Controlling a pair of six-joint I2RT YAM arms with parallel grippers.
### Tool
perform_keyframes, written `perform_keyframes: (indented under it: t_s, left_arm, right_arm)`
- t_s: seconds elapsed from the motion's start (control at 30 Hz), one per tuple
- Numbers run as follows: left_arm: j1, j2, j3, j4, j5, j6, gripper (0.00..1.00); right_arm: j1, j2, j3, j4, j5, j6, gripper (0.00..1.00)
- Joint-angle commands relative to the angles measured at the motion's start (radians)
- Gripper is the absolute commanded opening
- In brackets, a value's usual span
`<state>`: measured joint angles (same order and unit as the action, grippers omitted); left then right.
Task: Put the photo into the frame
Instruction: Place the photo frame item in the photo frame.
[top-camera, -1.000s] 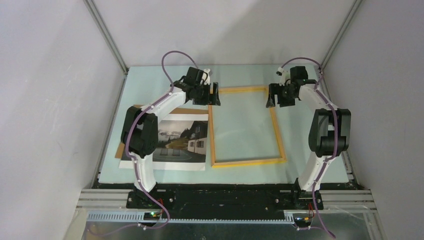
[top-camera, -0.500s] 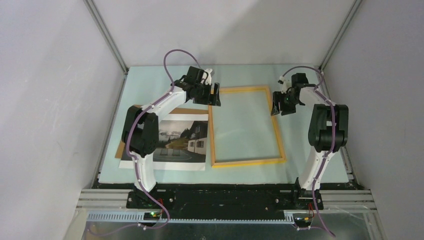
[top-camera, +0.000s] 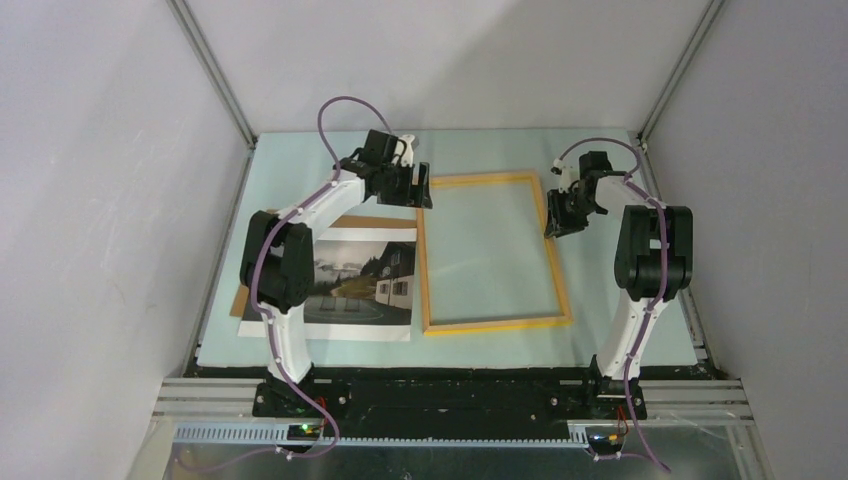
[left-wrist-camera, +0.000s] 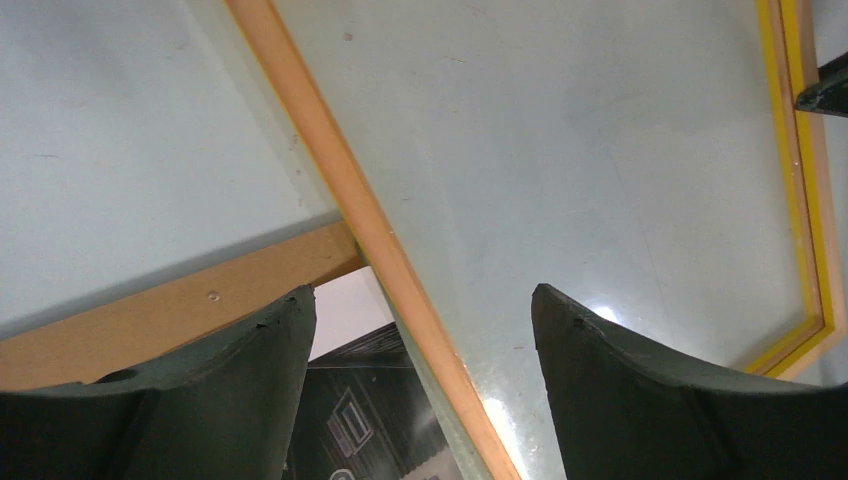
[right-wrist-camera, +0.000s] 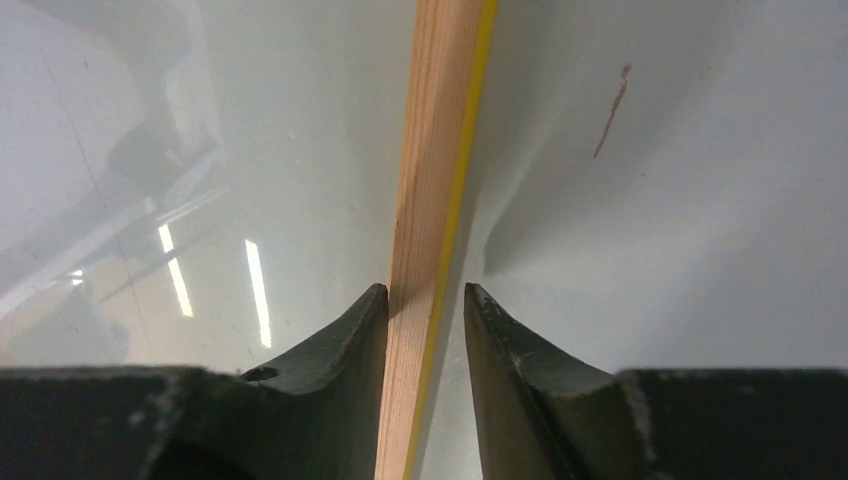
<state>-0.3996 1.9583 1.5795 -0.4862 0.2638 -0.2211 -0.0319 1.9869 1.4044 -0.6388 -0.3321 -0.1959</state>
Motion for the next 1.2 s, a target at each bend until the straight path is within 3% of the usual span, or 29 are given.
perform_keyframes:
  t_s: [0.0, 0.37, 0.6, 1.17]
  left_arm:
    - [0.021, -0.04, 0.003, -0.004, -0.023, 0.042, 0.84]
    - [0.037, -0.024, 0.001, -0.016, -0.029, 0.075, 0.84]
    - [0.037, 0.006, 0.039, -0.049, -0.008, 0.102, 0.84]
    - [0.036, 0.122, 0.196, -0.128, 0.0, 0.18, 0.84]
  right_arm:
    - [-0.004, 0.018, 0.003, -0.014, 0.018, -0.047, 0.34]
    - [-0.063, 0.077, 0.086, -0.096, 0.013, -0.187, 0.13]
    - [-0.1, 0.116, 0.165, -0.182, 0.015, -0.369, 0.03]
    - [-0.06, 0.345, 0.58, -0.413, -0.005, -0.736, 0.0]
